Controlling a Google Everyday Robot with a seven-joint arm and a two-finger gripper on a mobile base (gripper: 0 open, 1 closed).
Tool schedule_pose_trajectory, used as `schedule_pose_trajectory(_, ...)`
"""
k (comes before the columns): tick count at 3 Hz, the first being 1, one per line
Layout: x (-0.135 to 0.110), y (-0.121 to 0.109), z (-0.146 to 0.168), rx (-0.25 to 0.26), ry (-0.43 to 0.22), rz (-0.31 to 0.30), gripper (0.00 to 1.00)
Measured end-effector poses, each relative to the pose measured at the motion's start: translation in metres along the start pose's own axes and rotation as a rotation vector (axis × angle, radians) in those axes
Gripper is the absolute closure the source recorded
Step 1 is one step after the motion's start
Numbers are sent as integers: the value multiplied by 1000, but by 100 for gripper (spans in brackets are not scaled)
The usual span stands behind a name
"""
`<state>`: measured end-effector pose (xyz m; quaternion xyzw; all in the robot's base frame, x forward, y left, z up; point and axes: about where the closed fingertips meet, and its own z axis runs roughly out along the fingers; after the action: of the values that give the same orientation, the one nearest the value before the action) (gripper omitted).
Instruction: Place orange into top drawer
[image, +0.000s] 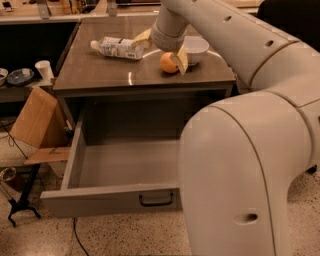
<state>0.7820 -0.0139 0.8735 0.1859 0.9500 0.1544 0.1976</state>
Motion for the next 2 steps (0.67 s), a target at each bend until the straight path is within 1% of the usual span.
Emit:
schedule_pose_trajectory(1,0,10,7,-4,-26,14,0)
schedule_pose_trajectory(2,-4,14,14,2,-67,22,0)
